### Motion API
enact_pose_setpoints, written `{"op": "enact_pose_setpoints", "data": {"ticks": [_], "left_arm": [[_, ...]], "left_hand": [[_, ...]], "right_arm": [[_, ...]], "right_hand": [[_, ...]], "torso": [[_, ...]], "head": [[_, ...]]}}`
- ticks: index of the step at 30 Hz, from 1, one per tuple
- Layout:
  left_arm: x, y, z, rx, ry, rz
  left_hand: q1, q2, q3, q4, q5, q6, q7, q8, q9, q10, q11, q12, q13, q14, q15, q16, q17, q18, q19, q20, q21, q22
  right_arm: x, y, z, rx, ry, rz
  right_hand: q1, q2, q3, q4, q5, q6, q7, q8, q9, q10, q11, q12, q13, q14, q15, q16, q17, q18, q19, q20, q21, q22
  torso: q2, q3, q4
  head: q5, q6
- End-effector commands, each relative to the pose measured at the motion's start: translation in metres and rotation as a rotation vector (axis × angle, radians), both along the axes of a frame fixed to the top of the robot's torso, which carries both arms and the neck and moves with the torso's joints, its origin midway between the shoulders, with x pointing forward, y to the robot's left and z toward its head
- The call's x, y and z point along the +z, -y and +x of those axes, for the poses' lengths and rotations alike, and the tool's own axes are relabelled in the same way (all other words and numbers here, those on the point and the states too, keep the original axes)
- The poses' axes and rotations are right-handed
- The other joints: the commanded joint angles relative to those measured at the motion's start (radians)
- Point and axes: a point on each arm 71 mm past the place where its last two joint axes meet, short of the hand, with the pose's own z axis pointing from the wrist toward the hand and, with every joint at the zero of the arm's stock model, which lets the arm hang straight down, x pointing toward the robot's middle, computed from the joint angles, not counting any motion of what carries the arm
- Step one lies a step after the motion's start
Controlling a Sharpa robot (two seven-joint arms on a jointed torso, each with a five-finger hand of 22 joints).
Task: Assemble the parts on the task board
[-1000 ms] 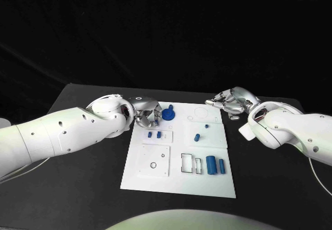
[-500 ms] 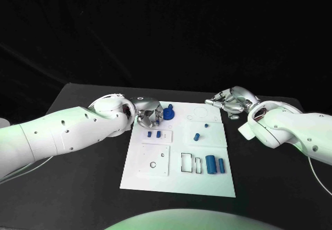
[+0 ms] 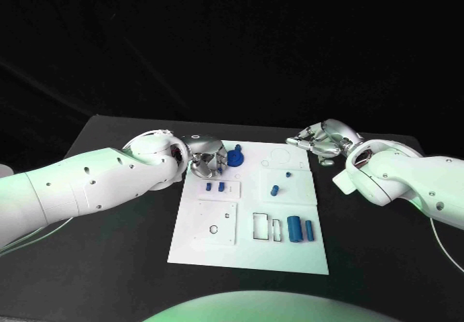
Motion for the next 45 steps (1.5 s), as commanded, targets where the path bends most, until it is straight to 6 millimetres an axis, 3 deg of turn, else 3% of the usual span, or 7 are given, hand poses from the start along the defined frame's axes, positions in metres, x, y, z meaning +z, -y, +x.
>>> {"op": "enact_pose_setpoints", "data": {"ticks": [1, 30, 31, 34, 37, 45], "left_arm": [[-0.0045, 0.0000, -0.0021, -0.009, -0.034, 0.021], [-0.0045, -0.0016, -0.0030, -0.010, -0.038, 0.023], [-0.0045, -0.0017, -0.0030, -0.010, -0.038, 0.023], [-0.0043, -0.0020, -0.0028, -0.007, -0.037, 0.019], [-0.0042, -0.0027, -0.0025, -0.004, -0.035, 0.017], [-0.0041, -0.0032, -0.0022, -0.001, -0.034, 0.015]], "left_hand": [[-0.004, 0.007, 0.001, -0.009, 0.004, 0.009, 0.001, -0.004, 0.001, 0.009, 0.000, -0.009, 0.001, -0.006, 0.000, -0.005, -0.007, -0.009, -0.014, -0.002, -0.010, -0.009], [-0.013, 0.004, -0.003, -0.009, 0.000, 0.012, 0.003, -0.007, 0.003, 0.011, 0.001, -0.018, 0.001, -0.007, 0.001, -0.006, -0.005, -0.009, -0.016, -0.002, -0.013, -0.011], [-0.025, 0.001, -0.011, -0.004, -0.025, 0.008, 0.003, -0.013, 0.003, 0.007, 0.003, -0.031, -0.001, -0.008, 0.003, -0.007, -0.008, -0.009, -0.021, 0.000, -0.019, -0.018], [-0.039, -0.005, -0.012, 0.002, -0.041, -0.021, 0.009, -0.036, -0.003, -0.008, 0.010, -0.059, -0.008, -0.020, 0.009, -0.013, -0.029, -0.006, -0.033, 0.004, -0.034, -0.038], [-0.048, -0.017, -0.007, 0.009, -0.046, -0.054, 0.016, -0.062, -0.011, -0.036, 0.022, -0.102, -0.024, -0.046, 0.019, -0.029, -0.076, 0.000, -0.053, 0.010, -0.056, -0.070], [-0.058, -0.029, -0.006, 0.015, -0.046, -0.077, 0.018, -0.081, -0.015, -0.050, 0.031, -0.132, -0.036, -0.062, 0.028, -0.036, -0.103, 0.005, -0.068, 0.017, -0.074, -0.095]], "right_arm": [[0.0003, -0.0007, -0.0003, 0.009, 0.009, -0.004], [0.0003, -0.0010, -0.0001, 0.009, 0.010, -0.004], [0.0003, -0.0010, -0.0001, 0.009, 0.010, -0.004], [0.0003, -0.0009, -0.0001, 0.009, 0.010, -0.004], [0.0003, -0.0010, 0.0000, 0.009, 0.010, -0.004], [0.0003, -0.0011, 0.0001, 0.009, 0.010, -0.004]], "right_hand": [[0.002, 0.009, -0.006, 0.000, 0.003, -0.004, -0.005, 0.006, -0.002, 0.004, -0.002, 0.000, 0.001, 0.063, 0.000, -0.005, 0.086, 0.020, -0.003, 0.001, -0.004, 0.001], [0.002, 0.009, -0.006, 0.000, 0.003, -0.004, -0.005, 0.006, -0.002, 0.004, -0.002, 0.000, 0.001, 0.063, 0.000, -0.005, 0.086, 0.020, -0.003, 0.001, -0.004, 0.001], [0.002, 0.009, -0.006, 0.000, 0.003, -0.004, -0.005, 0.006, -0.002, 0.004, -0.002, 0.000, 0.001, 0.063, 0.000, -0.005, 0.086, 0.020, -0.003, 0.001, -0.004, 0.001], [0.002, 0.009, -0.006, 0.000, 0.003, -0.004, -0.005, 0.006, -0.002, 0.004, -0.002, 0.000, 0.001, 0.063, 0.000, -0.005, 0.086, 0.020, -0.003, 0.001, -0.004, 0.001], [0.002, 0.009, -0.006, 0.000, 0.003, -0.004, -0.005, 0.006, -0.002, 0.004, -0.002, 0.000, 0.001, 0.063, 0.000, -0.005, 0.086, 0.020, -0.003, 0.001, -0.004, 0.001], [0.005, 0.012, -0.012, 0.000, 0.003, -0.003, -0.006, 0.007, -0.002, 0.003, -0.003, -0.002, -0.002, 0.063, 0.000, -0.006, 0.084, 0.020, -0.004, 0.000, -0.008, 0.000]], "torso": [[0.000, 0.0001, 0.0001], [0.000, 0.0001, 0.0000], [0.000, 0.0001, 0.0000], [0.000, -0.0002, 0.0006], [0.000, 0.0003, 0.0010], [0.000, 0.0004, -0.0004]], "head": [[0.002, 0.000], [0.003, -0.005], [0.003, -0.005], [0.003, -0.005], [0.003, -0.004], [0.005, -0.004]]}}
